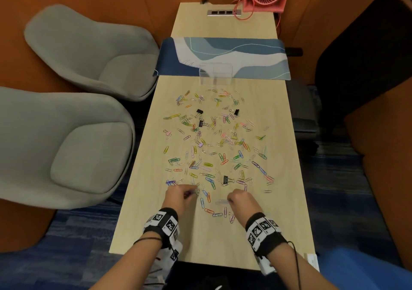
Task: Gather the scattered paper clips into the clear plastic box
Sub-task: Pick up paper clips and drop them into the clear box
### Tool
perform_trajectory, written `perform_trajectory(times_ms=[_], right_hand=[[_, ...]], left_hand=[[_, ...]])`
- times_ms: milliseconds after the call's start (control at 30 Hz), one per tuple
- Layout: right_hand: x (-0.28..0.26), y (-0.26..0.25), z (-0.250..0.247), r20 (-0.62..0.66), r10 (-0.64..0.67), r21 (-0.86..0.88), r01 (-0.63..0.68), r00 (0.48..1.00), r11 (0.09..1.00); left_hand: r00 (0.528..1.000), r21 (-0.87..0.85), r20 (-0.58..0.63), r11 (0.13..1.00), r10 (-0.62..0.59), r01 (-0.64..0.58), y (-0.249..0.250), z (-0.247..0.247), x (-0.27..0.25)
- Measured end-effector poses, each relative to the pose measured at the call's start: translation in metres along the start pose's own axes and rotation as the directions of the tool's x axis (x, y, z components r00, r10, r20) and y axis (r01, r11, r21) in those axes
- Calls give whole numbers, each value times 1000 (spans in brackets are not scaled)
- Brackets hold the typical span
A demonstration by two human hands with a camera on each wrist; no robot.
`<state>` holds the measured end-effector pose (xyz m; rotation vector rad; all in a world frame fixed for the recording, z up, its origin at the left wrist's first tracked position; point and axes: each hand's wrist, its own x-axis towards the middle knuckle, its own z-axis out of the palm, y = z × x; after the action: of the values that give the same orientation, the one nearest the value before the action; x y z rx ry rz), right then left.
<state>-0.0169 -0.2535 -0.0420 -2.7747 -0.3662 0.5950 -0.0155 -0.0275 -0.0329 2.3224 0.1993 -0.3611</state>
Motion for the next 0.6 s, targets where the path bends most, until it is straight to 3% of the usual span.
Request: perform_trajectory(times_ms=[67,133,200,267,400,533,600], right_hand=[[0,7,-14,-17,80,185,-76,997,980],[-3,12,-29,-16,185,437,-159,983,885],[-7,13,-48,56,256,732,-214,965,646],[-7,10,-75,149,260,900,-240,954,364],[9,4,-133,194,219,980,-198,956,-4],[45,0,-193,86,277,943,12,957,-332],[69,-2,-224,35,309,887,113,950,-448]], left_hand=[[1000,-58,-20,998,-8,7,4,-11,3],[999,-93,-43,996,6,-11,9,-26,7],[999,-154,-28,988,18,-22,15,-41,12],[998,-226,41,974,38,-27,24,-56,21],[990,-319,107,946,92,-54,47,-87,53],[982,-441,-26,879,189,-181,92,-121,103],[968,-499,-123,829,221,-252,116,-139,133]])
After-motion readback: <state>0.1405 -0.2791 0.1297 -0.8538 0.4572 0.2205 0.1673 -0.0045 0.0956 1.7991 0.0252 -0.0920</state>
